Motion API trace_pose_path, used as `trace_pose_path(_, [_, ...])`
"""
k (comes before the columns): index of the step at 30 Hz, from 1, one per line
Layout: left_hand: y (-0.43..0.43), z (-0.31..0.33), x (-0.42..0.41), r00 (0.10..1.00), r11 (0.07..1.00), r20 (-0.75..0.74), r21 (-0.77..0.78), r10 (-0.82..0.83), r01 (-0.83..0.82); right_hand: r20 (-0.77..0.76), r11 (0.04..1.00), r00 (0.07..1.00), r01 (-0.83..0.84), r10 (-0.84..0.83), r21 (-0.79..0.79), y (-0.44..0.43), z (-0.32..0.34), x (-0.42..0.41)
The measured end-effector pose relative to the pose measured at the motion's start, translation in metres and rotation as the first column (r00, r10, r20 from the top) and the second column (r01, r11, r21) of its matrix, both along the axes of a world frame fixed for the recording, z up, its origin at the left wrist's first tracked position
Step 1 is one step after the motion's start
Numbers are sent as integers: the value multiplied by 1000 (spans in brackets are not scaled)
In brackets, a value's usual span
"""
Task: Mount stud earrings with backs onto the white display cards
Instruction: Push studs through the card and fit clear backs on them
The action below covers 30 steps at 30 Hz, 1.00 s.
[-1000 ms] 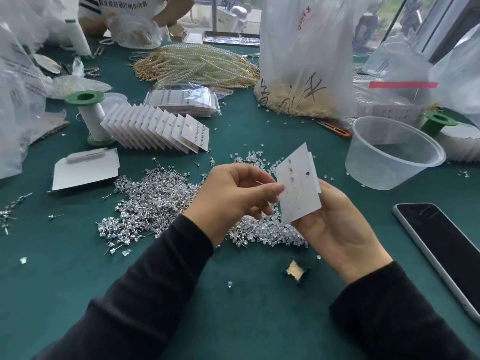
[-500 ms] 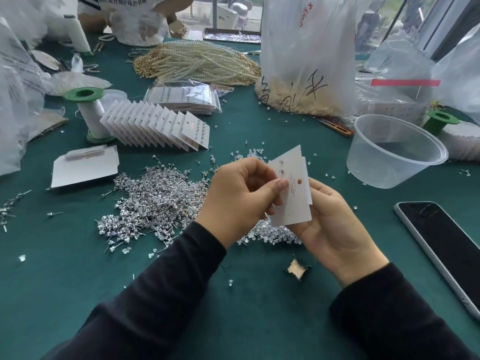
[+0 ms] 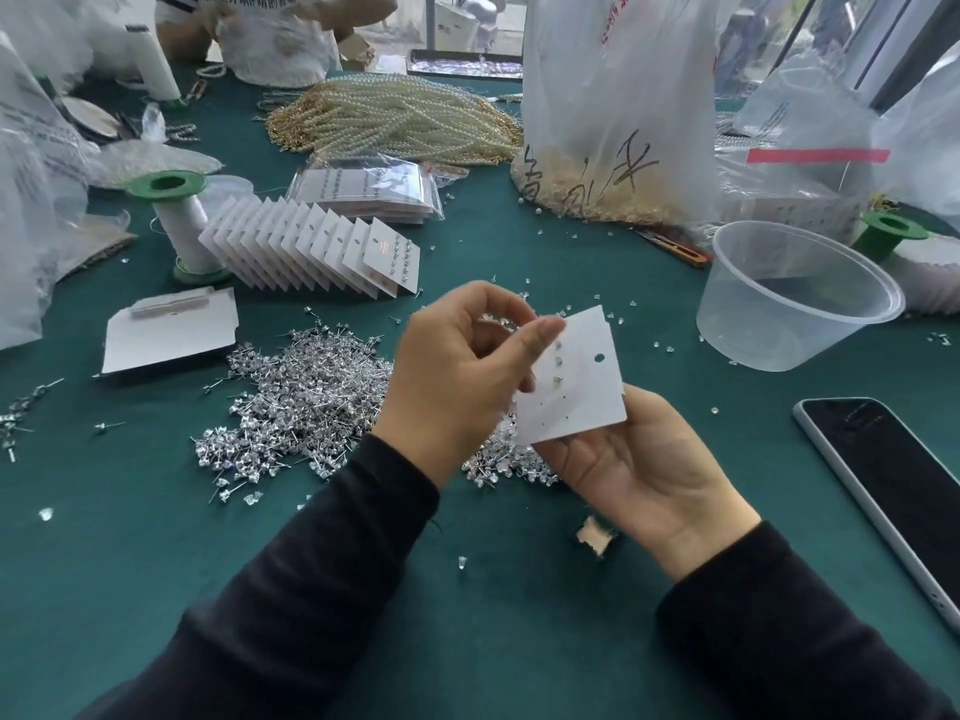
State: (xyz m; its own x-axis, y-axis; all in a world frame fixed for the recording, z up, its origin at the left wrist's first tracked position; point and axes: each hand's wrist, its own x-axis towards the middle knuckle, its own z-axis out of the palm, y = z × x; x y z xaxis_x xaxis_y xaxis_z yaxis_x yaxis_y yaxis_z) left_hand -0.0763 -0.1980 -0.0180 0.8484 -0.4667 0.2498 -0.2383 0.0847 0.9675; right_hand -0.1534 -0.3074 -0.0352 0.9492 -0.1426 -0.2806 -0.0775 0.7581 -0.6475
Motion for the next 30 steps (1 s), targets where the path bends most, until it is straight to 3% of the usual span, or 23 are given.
trace_pose_path(2, [6,3,5,970,993,-236,-116,-60,33,-29,999,999,34,-33,24,-1,1,0])
trace_pose_path(5, [11,3,10,758,968,-617,-239,-212,76,-65,995,994,93,-90,45,-2,3,-1])
trace_pose_path(7, [12,1,11,638,971,-734,-216,-231,103,-75,993,992,108,-104,54,-3,2,0])
trace_pose_path(9, [10,-1,10,651,979,-731,-153,-205,137,-74,994,993,99,-96,42,-3,2,0])
trace_pose_path(11, [8,-1,4,827,989,-548,-3,-127,151,-64,994,993,99,-96,45,-3,2,1])
trace_pose_path(12, [7,-2,0,943,986,-324,121,-73,118,-56,993,993,105,-102,53,-3,2,0])
trace_pose_path(13, [5,-3,-4,999,971,-24,236,-37,41,-50,992,993,112,-109,63,-3,3,0])
trace_pose_path(14, [3,-2,-9,966,952,258,299,-23,-57,-52,990,992,119,-116,69,-3,4,1])
trace_pose_path(15, [2,-1,-13,896,937,442,327,-35,-125,-57,990,991,125,-121,70,-3,4,1])
trace_pose_path(16, [2,0,-16,847,923,525,360,-81,-135,-62,989,990,129,-125,71,-3,4,1])
trace_pose_path(19, [1,-2,-19,791,894,585,432,-180,-116,-65,986,987,154,-150,65,-3,4,1])
trace_pose_path(26, [0,-11,-14,720,888,678,412,-148,-206,1,971,982,188,-190,-148,-2,0,1])
trace_pose_path(30, [-2,-11,-12,707,924,707,281,-17,-260,68,943,973,232,-223,-237,-8,1,-2])
